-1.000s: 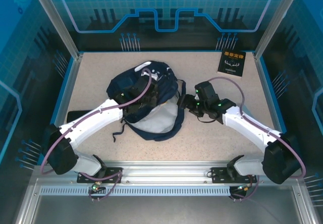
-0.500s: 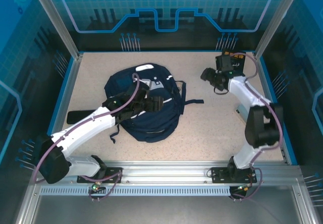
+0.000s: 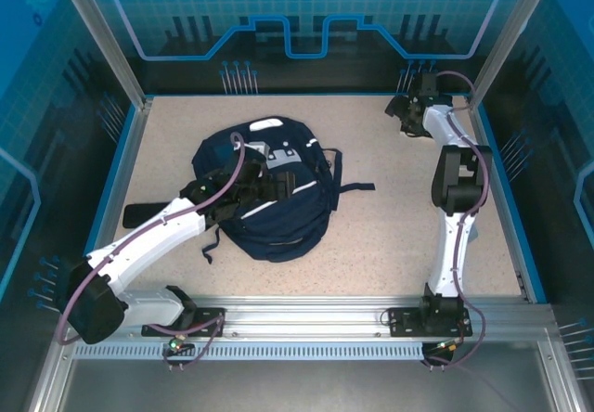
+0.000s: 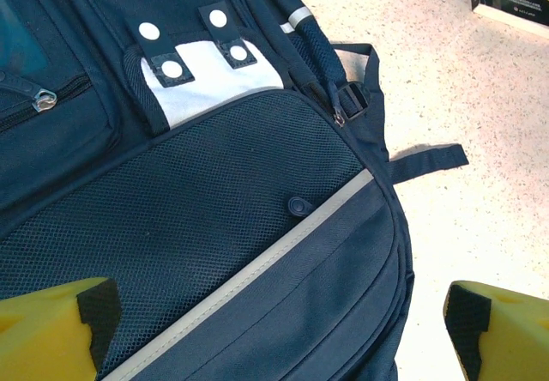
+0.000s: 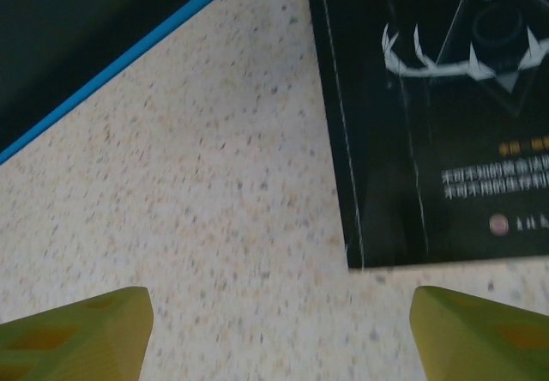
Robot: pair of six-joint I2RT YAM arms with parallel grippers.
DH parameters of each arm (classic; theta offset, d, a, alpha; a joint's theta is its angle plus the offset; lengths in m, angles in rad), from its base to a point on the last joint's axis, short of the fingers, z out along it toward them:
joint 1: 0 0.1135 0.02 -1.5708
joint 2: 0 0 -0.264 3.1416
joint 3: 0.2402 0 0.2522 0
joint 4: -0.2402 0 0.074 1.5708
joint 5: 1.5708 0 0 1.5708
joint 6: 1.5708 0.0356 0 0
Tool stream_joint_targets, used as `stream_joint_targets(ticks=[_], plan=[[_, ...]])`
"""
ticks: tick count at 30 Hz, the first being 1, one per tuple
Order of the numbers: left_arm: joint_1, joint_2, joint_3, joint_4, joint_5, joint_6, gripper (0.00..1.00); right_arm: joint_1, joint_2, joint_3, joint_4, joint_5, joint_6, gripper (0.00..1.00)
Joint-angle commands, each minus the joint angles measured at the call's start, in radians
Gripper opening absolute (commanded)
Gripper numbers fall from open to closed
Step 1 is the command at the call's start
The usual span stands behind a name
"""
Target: Pack the student bag
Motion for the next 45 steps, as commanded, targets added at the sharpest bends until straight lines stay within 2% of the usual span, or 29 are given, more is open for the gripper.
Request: stream_joint_targets(ticks=[1,7,10,14,20,28,35,41,45], plan=[[0.008,-0.025,-0.012,-0.007,-0.019,-0.015,0.99,-0.039,0.09,0.099,-0.084,-0.025,-0.014,0.8],[0.014,-0.01,0.002,-0.018,-0.012,-0.013,0.99,-0.068,0.194,0.24,-0.154,-0.067,0.004,0.83],[0.015,0.005,0.013,-0.021,-0.003,-0.011,0.99,-0.074,0.228,0.279,-0.207,-0.082,0.007,0.88],[0.016,0.018,0.022,-0.023,0.004,-0.019,0.99,-0.084,0.227,0.255,-0.232,-0.128,0.028,0.92],[0.016,0.015,0.019,-0.021,0.013,-0.02,0.99,-0.092,0.22,0.236,-0.314,-0.159,0.069,0.91],[0.016,0.019,0.022,-0.022,0.026,-0.016,0.99,-0.082,0.102,0.045,-0.328,-0.174,0.078,0.88],[0.016,0.039,0.039,-0.028,0.036,-0.011,0.99,-0.046,-0.053,-0.204,-0.303,-0.208,0.077,0.87],[0.016,0.058,0.043,-0.029,0.047,-0.014,0.99,-0.005,-0.203,-0.459,-0.261,-0.333,0.109,0.86],[0.016,0.066,0.042,-0.024,0.055,-0.018,0.99,0.051,-0.318,-0.625,-0.204,-0.369,0.166,0.86]])
